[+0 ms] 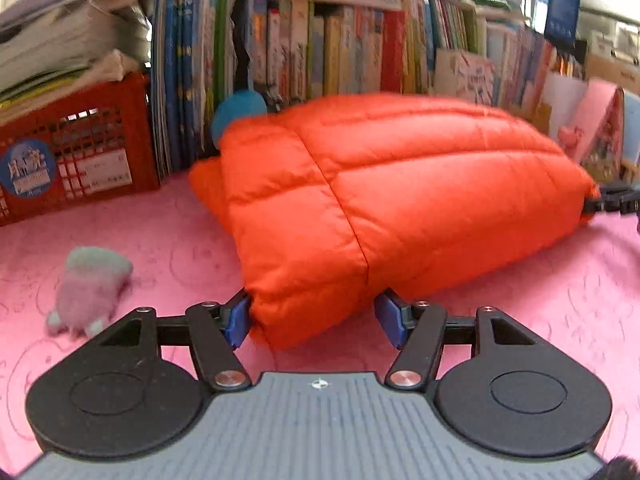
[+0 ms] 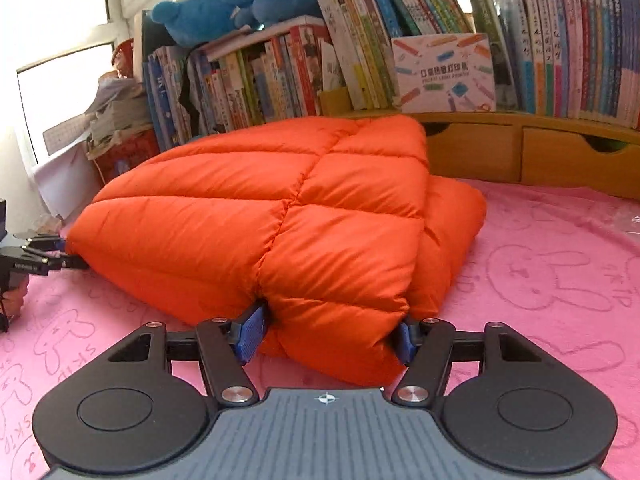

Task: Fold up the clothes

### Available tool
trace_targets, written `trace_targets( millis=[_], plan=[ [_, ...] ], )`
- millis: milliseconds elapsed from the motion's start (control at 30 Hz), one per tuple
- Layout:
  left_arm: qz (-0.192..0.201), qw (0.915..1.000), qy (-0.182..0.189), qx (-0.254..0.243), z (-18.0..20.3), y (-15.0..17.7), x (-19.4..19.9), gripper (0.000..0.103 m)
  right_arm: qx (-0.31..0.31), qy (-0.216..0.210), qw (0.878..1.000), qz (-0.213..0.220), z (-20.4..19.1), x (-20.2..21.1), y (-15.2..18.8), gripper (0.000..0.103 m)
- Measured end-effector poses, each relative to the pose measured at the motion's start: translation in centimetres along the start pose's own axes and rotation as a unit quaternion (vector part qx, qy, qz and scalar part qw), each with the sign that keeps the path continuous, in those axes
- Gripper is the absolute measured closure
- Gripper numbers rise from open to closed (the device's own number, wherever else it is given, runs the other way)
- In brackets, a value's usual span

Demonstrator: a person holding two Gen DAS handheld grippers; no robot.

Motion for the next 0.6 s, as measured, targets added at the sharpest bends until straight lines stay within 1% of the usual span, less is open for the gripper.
trace_targets(
  millis=[33,133,200,233,267,300,333,367,433,467,500,600],
  plan=[
    [0.007,1.0,0.005,-0.001,0.1,-0.1,0.0,0.051,0.0,-0.001,1.0,-0.001,-0.1,-0.1,0.0,0.041],
    [0.021,0.9996,0.018,-0.009,0.7,-0.2,0.1,0.05,0.004,-0.006,1.0,0.0,-0.2,0.1,0.0,0.041],
    [0.022,0.9995,0.021,-0.003,0.9,-0.4,0.5,0.044,0.007,-0.013,1.0,0.0,-0.3,0.1,-0.1,0.04],
    [0.022,0.9995,0.022,0.0,1.0,-0.5,0.8,0.036,0.008,-0.015,1.0,-0.001,-0.4,0.0,-0.1,0.04],
    [0.022,0.9995,0.024,0.003,1.1,-0.6,1.0,0.034,0.006,-0.01,1.0,-0.006,-0.6,-0.5,-0.3,0.046],
    [0.023,0.9994,0.025,0.006,1.2,-0.7,1.2,0.036,0.0,-0.002,1.0,-0.013,-0.7,-0.9,-0.3,0.053],
    [0.023,0.9993,0.026,0.01,1.3,-0.8,1.5,0.05,-0.004,0.006,1.0,-0.017,-1.1,-1.3,-0.6,0.063],
    [0.023,0.9993,0.028,0.013,1.4,-0.9,1.7,0.069,0.0,0.012,1.0,-0.015,-1.6,-1.2,-0.8,0.073],
    [0.024,0.9991,0.031,0.019,1.6,-1.1,2.2,0.077,0.012,0.015,1.0,-0.01,-2.6,-0.4,-1.1,0.081],
    [0.024,0.999,0.032,0.022,1.7,-1.2,2.4,0.079,0.019,0.016,1.0,-0.007,-3.0,0.2,-1.2,0.083],
    [0.024,0.9988,0.033,0.026,1.8,-1.3,2.6,0.079,0.022,0.013,1.0,-0.005,-3.3,1.0,-1.1,0.086],
    [0.025,0.9984,0.037,0.035,2.1,-1.6,3.3,0.079,0.033,-0.009,0.999,0.002,-3.8,4.1,-0.4,0.087]
  ],
)
Point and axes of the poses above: each gripper's, at about its wrist camera, not at the fingertips, and x roughly against the way its jaws point, z to its right, y to its underside, the point moved 4 cm from there along -x, roughly the way its jaws point, and after that the axes turned 10 degrees about y, right-handed, at the moved point
